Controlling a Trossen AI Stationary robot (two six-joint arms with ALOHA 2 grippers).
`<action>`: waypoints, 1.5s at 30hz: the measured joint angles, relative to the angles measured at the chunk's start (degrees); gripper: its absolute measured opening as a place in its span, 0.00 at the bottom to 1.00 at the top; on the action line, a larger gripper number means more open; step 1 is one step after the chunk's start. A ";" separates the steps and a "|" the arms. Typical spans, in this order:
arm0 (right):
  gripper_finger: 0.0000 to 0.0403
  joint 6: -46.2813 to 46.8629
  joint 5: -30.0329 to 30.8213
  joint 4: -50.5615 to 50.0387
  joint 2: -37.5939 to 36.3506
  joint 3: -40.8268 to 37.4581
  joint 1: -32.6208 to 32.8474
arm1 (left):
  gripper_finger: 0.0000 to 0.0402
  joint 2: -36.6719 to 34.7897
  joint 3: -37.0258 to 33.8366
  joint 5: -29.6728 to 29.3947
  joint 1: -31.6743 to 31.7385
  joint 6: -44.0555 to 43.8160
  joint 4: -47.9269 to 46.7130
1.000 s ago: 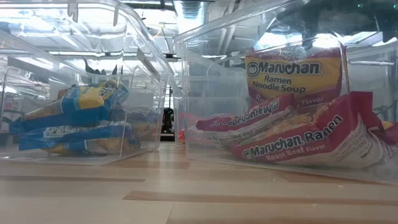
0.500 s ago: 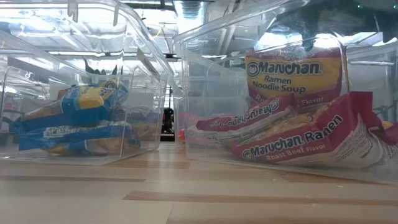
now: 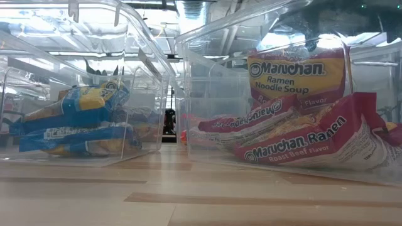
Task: Sort Maruchan noodles
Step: Put the red noodle pack into the bottom right transparent bin
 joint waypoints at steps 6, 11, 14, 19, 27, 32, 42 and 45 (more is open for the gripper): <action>0.07 0.00 0.00 0.00 0.00 0.00 0.00 | 0.00 -5.38 0.02 -3.38 1.92 2.19 -1.67; 0.07 0.00 0.00 0.00 0.01 0.00 0.02 | 0.00 -10.90 0.07 -7.36 2.37 2.28 -1.62; 0.07 0.00 0.00 -0.02 -0.01 0.00 0.00 | 0.00 -14.13 0.07 -9.53 2.37 2.32 -1.06; 0.07 0.00 0.01 -0.01 -0.01 0.00 0.00 | 0.00 -19.75 0.09 -11.09 2.37 0.46 1.77; 0.07 0.00 0.00 -0.01 0.01 0.00 0.00 | 0.00 -27.70 0.11 -11.69 2.35 -3.38 9.74; 0.07 0.00 0.00 -0.02 0.01 0.00 0.00 | 0.00 -31.20 0.13 -15.10 2.35 -1.19 13.37; 0.07 -0.46 0.00 -0.02 -0.01 0.00 0.00 | 0.00 -33.25 7.55 -25.94 8.03 23.95 15.20; 0.07 -0.46 0.01 0.29 0.01 0.00 0.00 | 0.00 -33.13 7.98 -25.47 13.80 36.65 16.23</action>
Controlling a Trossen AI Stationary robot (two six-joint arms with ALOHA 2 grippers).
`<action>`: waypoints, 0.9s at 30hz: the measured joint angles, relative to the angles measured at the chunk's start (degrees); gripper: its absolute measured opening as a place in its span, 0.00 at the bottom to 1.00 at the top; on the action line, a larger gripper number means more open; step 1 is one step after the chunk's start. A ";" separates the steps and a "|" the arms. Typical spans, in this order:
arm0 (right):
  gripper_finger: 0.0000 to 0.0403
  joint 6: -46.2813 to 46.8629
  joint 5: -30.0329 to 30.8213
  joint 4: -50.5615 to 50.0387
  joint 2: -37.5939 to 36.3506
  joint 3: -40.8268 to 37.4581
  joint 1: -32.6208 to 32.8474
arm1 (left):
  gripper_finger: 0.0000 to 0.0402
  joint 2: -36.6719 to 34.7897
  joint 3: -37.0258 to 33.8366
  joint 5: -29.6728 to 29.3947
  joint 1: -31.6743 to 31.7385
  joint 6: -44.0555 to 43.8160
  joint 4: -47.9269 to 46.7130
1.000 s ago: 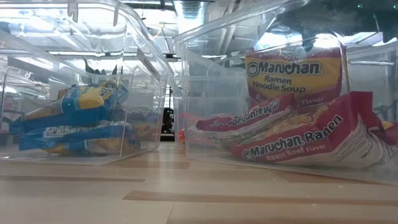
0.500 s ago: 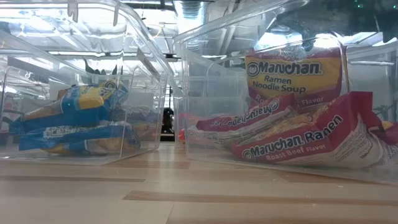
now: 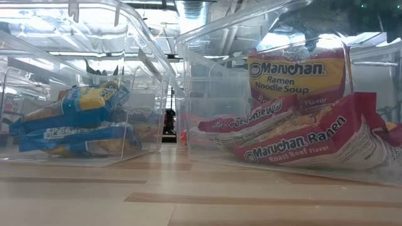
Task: Sort Maruchan noodles
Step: Put the red noodle pack into the bottom right transparent bin
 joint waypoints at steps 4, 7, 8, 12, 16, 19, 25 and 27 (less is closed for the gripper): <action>0.07 0.00 0.01 0.13 0.00 0.00 0.00 | 0.00 1.11 0.00 4.73 8.97 16.42 2.80; 0.07 0.00 0.01 0.13 -0.01 0.00 0.00 | 0.00 3.33 -0.02 11.76 15.52 28.26 8.28; 0.07 0.00 0.01 0.13 -0.02 0.00 0.00 | 0.00 4.21 -0.02 14.91 17.62 31.62 10.76; 0.07 -0.02 0.01 0.13 -0.02 0.00 0.00 | 0.00 8.96 -0.02 26.73 25.55 41.23 17.82; 0.07 -0.02 0.01 0.13 -0.02 0.00 0.00 | 0.00 14.41 -0.02 32.94 31.67 47.39 22.75; 0.07 -0.02 0.01 0.03 0.00 0.00 0.00 | 0.00 18.99 -0.04 37.28 35.21 50.56 28.21; 0.07 -0.02 0.01 -0.12 0.00 0.00 0.00 | 0.00 26.45 -0.04 46.08 39.21 53.29 37.54; 0.07 -0.02 0.01 -0.16 -0.02 0.00 0.00 | 0.00 28.29 -0.04 46.70 39.87 53.22 39.26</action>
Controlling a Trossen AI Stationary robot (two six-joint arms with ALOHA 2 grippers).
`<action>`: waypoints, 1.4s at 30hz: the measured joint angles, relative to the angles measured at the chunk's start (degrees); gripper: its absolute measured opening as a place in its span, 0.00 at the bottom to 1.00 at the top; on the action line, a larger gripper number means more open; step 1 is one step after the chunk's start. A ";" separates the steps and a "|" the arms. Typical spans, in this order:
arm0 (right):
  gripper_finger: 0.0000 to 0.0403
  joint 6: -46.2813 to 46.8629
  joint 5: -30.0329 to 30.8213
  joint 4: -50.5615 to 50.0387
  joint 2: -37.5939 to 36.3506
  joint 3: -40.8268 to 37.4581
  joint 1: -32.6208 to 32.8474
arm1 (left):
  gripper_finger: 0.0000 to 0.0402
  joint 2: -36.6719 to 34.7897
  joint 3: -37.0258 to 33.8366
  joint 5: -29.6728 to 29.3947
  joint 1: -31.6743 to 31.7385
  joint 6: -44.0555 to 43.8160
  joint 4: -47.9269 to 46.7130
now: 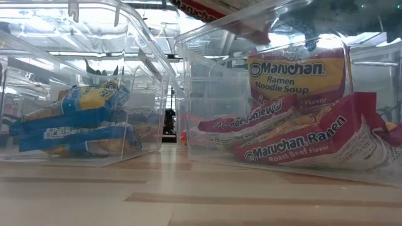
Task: Sort Maruchan noodles
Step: Put the red noodle pack into the bottom right transparent bin, then put the orange noodle pack into the top transparent bin
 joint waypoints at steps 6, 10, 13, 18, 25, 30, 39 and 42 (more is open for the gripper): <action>0.07 0.00 0.00 -0.13 -0.01 0.00 0.00 | 0.00 3.03 0.00 -1.48 1.09 0.17 4.65; 0.07 0.00 0.00 -0.12 0.01 0.00 0.00 | 0.01 2.94 0.00 -5.73 1.30 1.78 7.56; 0.07 0.00 0.00 -0.12 0.01 0.00 0.00 | 0.06 2.92 0.00 -8.61 1.30 2.08 8.28; 0.07 0.00 0.00 -0.15 0.01 0.00 0.00 | 0.22 2.81 1.08 -8.82 1.30 -0.50 8.80; 0.07 0.02 0.00 -0.15 0.00 0.00 0.01 | 0.49 2.54 6.63 -7.37 1.30 -5.80 4.94; 0.07 0.41 0.00 -0.29 -0.01 0.00 0.02 | 0.54 1.29 16.68 -5.78 1.28 -1.41 -12.39; 0.07 2.15 -0.02 -1.65 0.45 0.00 0.16 | 0.55 -6.76 14.88 -6.78 1.04 2.29 -23.76; 0.07 3.84 -0.04 -2.17 0.45 0.00 0.62 | 0.55 -12.21 6.76 -7.18 1.05 2.86 -17.72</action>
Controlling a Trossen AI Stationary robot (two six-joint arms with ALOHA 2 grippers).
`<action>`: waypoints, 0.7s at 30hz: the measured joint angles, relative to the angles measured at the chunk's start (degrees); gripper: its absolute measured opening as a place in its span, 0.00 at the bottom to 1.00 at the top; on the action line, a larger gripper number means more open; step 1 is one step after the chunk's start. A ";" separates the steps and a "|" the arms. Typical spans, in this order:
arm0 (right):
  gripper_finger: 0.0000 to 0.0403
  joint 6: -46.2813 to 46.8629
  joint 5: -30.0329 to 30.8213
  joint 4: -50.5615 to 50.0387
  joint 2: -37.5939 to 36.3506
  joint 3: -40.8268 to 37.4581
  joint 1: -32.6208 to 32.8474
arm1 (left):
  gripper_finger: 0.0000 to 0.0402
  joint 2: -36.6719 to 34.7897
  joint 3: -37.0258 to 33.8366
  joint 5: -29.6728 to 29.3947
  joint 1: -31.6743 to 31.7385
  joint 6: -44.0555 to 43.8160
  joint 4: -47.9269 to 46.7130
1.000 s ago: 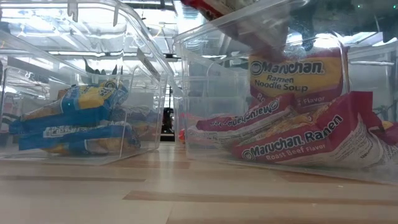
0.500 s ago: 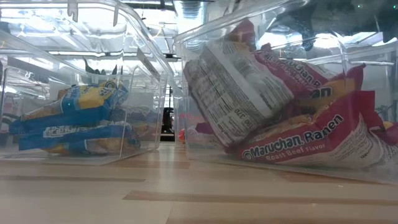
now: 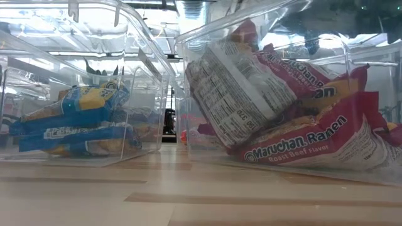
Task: Sort Maruchan noodles
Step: Put the orange noodle pack into the top transparent bin
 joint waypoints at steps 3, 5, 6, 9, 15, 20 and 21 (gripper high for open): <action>0.07 0.32 0.00 0.06 -0.02 0.00 0.61 | 0.55 -7.14 -10.75 -1.63 0.55 -0.95 9.49; 0.07 0.79 0.00 -0.05 -0.01 0.00 1.17 | 0.55 -12.41 -18.58 -3.34 1.15 -1.86 16.39; 0.07 1.15 0.00 -0.03 -0.02 0.00 1.44 | 0.55 -15.02 -22.41 -4.39 1.41 -2.59 19.96; 0.07 1.17 -0.01 0.21 0.00 0.00 1.89 | 0.55 -22.67 -33.22 -7.63 2.15 -4.90 28.88; 0.07 0.90 0.00 1.91 0.00 0.00 1.28 | 0.55 -36.40 -50.08 -11.90 2.42 -7.50 41.74; 0.07 0.89 0.04 2.42 -0.01 0.00 0.86 | 0.55 -45.03 -59.60 -15.85 2.42 -9.12 46.90; 0.07 0.89 0.07 2.49 0.00 0.00 0.86 | 0.55 -46.25 -60.94 -16.50 2.42 -9.56 47.40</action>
